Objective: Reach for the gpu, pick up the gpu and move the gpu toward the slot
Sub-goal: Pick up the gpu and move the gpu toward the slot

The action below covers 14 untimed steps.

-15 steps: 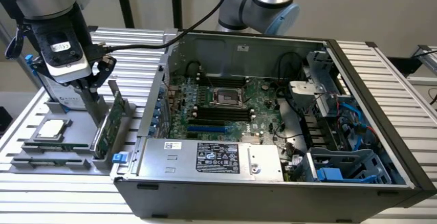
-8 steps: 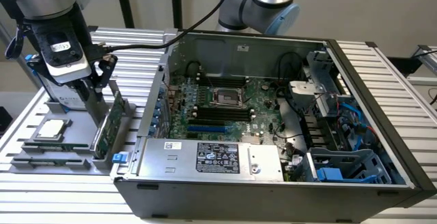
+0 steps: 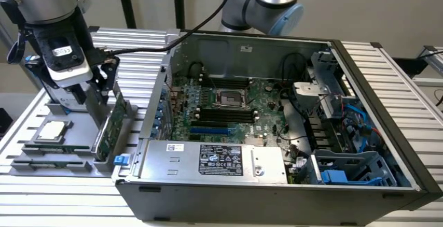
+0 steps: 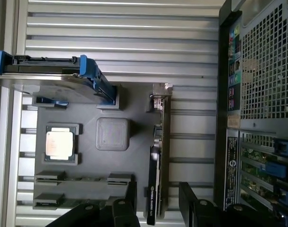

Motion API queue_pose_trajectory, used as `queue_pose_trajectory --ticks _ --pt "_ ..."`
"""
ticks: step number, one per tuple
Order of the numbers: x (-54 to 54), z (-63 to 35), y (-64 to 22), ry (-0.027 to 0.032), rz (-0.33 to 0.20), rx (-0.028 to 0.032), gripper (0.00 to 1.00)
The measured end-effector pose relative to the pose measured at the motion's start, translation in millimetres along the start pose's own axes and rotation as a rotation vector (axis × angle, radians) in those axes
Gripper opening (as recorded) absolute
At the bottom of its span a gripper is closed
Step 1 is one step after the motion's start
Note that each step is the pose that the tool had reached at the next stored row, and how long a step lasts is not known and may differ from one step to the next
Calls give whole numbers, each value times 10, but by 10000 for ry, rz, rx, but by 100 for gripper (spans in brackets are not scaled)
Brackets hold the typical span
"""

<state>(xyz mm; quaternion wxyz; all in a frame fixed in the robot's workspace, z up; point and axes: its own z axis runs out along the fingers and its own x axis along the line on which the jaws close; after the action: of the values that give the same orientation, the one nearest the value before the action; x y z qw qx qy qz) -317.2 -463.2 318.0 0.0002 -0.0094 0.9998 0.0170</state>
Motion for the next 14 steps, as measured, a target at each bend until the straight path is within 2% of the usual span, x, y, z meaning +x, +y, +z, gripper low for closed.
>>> queue_pose_trajectory --ticks 9,14 --pt "31 164 -19 -3 5 0 48" --pt "32 252 -67 -66 103 2 48"
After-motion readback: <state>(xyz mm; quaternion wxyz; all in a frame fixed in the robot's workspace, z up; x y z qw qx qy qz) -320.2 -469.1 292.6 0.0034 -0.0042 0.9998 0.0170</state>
